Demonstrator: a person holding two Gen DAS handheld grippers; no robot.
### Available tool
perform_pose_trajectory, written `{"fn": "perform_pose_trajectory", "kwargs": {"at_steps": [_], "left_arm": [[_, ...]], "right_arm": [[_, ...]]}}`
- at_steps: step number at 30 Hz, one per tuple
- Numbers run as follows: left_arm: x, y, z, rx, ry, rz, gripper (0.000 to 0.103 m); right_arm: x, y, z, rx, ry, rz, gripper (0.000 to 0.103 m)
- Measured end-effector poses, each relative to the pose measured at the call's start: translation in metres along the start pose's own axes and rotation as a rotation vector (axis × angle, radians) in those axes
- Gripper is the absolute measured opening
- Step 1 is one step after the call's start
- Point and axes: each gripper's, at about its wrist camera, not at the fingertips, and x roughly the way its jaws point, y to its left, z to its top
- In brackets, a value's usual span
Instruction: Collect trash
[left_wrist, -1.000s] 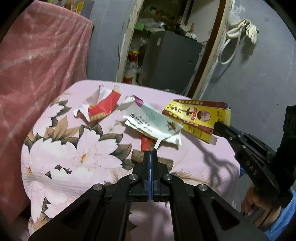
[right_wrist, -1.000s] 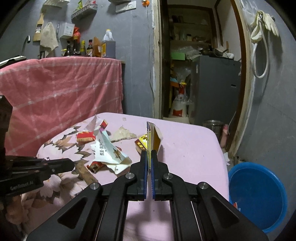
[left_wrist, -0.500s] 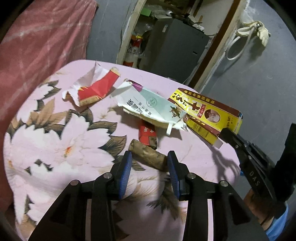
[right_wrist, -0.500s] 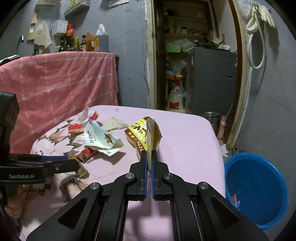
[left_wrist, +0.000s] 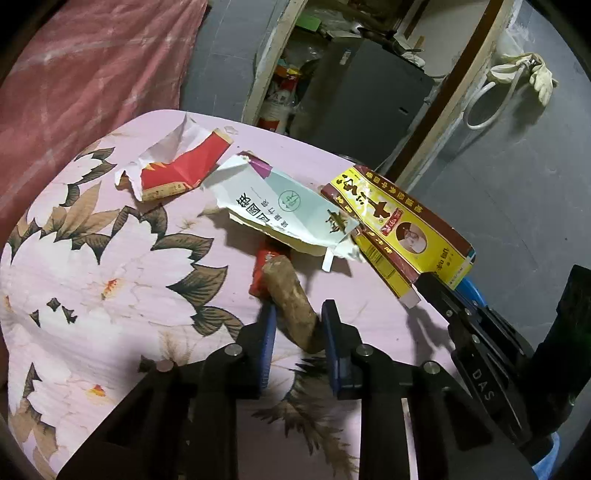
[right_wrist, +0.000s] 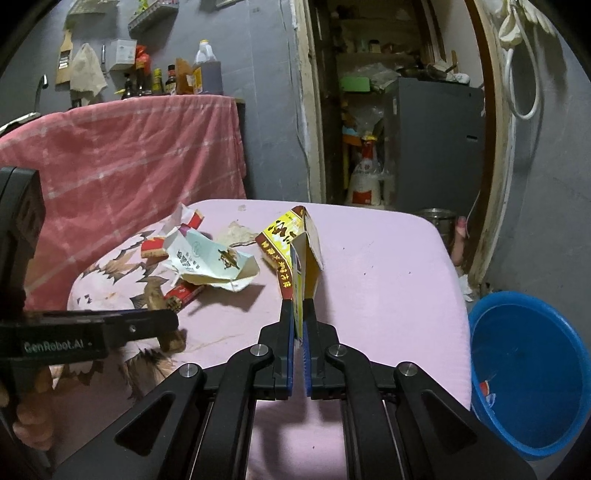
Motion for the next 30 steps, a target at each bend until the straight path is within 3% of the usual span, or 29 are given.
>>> {"fn": "perform_pose_trajectory", "kwargs": {"at_steps": [20, 26, 30], "left_arm": [[-0.007, -0.002, 0.0, -0.001, -0.032, -0.04, 0.014], [-0.015, -0.005, -0.003, 0.037, -0.067, -0.048, 0.014], [-0.021, -0.016, -0.006, 0.076, -0.108, -0.06, 0.014]], "right_arm": [[0.02, -0.014, 0.007, 0.146, 0.037, 0.079, 0.005], [0.011, -0.001, 0.005, 0.061, -0.021, -0.027, 0.001], [-0.006, 0.019, 0.001, -0.103, -0.103, -0.149, 0.0]]}}
